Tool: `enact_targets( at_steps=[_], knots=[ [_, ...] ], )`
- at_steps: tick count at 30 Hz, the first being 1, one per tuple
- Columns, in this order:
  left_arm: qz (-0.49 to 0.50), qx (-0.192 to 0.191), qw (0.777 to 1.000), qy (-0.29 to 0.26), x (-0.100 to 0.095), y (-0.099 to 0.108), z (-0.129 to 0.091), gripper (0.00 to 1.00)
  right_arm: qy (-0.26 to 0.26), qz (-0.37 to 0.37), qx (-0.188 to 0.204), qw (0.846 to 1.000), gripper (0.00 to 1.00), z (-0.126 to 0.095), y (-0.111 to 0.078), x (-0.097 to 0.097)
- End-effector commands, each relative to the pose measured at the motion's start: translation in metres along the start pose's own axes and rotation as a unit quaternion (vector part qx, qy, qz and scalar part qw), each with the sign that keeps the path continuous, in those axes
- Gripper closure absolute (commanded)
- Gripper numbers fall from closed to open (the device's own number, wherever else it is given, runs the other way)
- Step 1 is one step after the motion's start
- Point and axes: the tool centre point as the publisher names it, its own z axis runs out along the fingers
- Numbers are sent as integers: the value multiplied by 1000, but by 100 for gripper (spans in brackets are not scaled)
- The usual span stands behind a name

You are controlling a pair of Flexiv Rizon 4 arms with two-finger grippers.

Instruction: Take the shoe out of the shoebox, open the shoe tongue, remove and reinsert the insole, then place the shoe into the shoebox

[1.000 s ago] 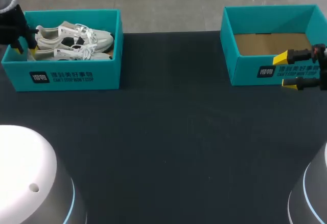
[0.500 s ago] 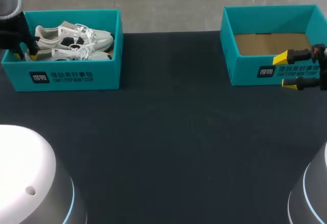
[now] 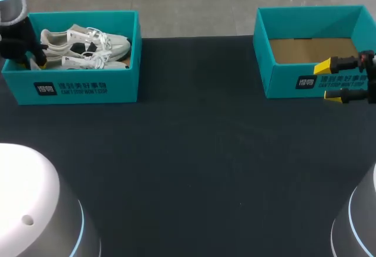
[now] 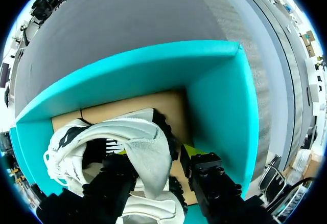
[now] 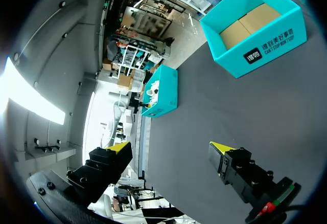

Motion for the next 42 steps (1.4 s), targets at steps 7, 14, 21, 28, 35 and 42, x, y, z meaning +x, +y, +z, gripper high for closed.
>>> enact_targets(
  at_steps=[7, 14, 21, 28, 35, 42],
  knots=[
    [-5, 7, 1000, 7, 0, 7, 22, 52, -2, 1, 0, 1000, 0, 0, -1, 0],
    [-3, 20, 1000, 10, -1, 6, 28, 84, -2, 1, 0, 1000, 0, 0, -1, 0],
    [1, 23, 1000, 8, 2, 4, 18, 100, -2, 1, 0, 1000, 0, 0, -1, 0],
    [19, 22, 1000, 8, 8, 4, -8, 100, -2, 1, 0, 1000, 0, 0, -1, 0],
    [4, 23, 1000, 21, 12, 5, -56, 100, -2, 1, 0, 1000, 0, 0, -1, 0],
    [-27, 11, 999, 22, 11, 4, -103, 100, -2, 1, 0, 1000, 0, 0, -1, 0]
  ],
)
